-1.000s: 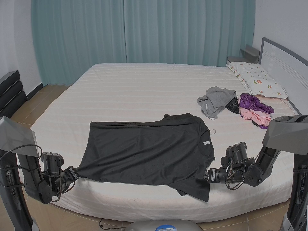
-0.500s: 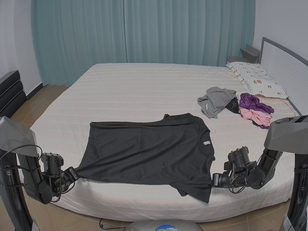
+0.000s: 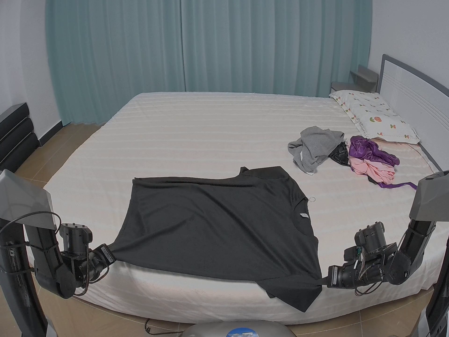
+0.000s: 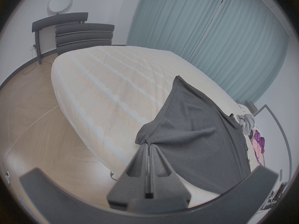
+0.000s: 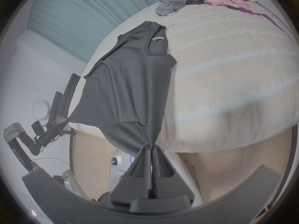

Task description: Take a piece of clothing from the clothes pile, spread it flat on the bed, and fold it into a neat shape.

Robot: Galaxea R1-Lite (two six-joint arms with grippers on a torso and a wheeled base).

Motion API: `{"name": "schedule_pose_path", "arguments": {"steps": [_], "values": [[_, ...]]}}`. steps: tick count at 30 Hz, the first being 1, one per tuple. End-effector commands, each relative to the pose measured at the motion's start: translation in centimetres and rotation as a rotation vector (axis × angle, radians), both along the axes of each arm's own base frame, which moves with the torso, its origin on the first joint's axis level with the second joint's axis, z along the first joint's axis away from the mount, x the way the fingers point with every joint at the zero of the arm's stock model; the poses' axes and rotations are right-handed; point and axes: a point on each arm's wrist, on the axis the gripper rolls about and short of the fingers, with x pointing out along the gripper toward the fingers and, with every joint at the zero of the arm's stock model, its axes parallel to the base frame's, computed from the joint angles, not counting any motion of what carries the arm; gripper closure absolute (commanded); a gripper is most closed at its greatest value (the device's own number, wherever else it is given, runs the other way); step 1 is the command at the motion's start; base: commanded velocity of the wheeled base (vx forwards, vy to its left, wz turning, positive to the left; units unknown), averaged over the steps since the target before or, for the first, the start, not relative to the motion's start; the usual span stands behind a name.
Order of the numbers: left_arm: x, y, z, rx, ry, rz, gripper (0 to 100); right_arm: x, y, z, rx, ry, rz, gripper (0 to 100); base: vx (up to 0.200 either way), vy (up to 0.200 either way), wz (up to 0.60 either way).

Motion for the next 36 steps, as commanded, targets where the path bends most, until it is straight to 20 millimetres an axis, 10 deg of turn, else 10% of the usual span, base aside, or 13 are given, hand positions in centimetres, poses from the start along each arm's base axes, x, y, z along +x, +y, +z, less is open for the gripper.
{"name": "schedule_pose_path", "arguments": {"steps": [1, 5, 6, 26, 27, 36], "values": [[-0.1, 0.0, 0.0, 0.0, 0.004, -0.001, 100, -0.4, -0.1, 0.2, 0.0, 0.004, -0.001, 100, 0.0, 0.0, 0.0], [-0.1, -0.2, 0.0, 0.0, 0.004, -0.006, 100, -0.1, 0.1, -0.2, -0.001, 0.005, 0.007, 100, 0.0, 0.0, 0.0], [-0.1, -0.2, 0.0, 0.0, 0.004, -0.006, 100, -0.1, 0.1, -0.2, -0.002, 0.006, 0.008, 0, 0.0, 0.0, 0.0], [-0.2, -0.2, 0.0, -0.001, 0.005, -0.006, 100, 5.9, 1.5, -2.1, 0.0, -0.072, -0.086, 0, 0.0, 0.0, 0.0], [-0.2, -0.2, 0.0, -0.001, 0.003, -0.006, 100, 6.1, 1.6, -2.5, -0.034, -0.078, -0.098, 100, 0.0, 0.0, 0.0], [-0.2, -0.2, 0.0, 0.0, 0.004, -0.007, 100, 6.9, 1.4, -2.3, -0.051, -0.107, -0.127, 100, 0.0, 0.0, 0.0]]}}
